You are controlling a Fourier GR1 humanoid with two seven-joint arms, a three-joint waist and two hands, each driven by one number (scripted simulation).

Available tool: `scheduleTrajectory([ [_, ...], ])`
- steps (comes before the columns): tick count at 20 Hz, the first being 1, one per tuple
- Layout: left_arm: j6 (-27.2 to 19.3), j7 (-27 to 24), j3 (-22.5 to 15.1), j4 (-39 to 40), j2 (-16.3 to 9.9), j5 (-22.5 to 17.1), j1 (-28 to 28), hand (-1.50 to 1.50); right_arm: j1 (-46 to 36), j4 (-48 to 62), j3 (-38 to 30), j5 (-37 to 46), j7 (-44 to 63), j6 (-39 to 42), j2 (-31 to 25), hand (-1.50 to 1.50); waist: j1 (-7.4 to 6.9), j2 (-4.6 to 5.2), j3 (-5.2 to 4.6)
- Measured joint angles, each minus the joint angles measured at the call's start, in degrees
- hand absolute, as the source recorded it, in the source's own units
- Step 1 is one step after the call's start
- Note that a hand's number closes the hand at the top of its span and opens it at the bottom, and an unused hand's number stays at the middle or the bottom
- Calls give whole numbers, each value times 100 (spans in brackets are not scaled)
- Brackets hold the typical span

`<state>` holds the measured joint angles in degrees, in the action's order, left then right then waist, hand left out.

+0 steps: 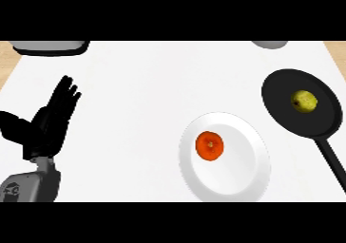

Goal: Pick the pear from the plate and place it in the pan

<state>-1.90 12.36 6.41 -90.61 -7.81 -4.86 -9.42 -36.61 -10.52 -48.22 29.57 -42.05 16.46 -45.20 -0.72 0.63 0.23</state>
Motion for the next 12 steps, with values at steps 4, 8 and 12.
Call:
scheduleTrajectory([
  [4,6,31,-11,-42,-18,17,7,0,494,55,-100,-210,-265,687,-309,-150,15,-8,3],
  [8,13,59,12,-23,-26,-6,-28,0,837,-19,-113,-355,-319,849,-485,-150,8,-12,5],
  [12,-34,188,-53,-194,15,22,14,0,1076,-118,-47,-432,-391,817,-509,-150,-9,-20,5],
])
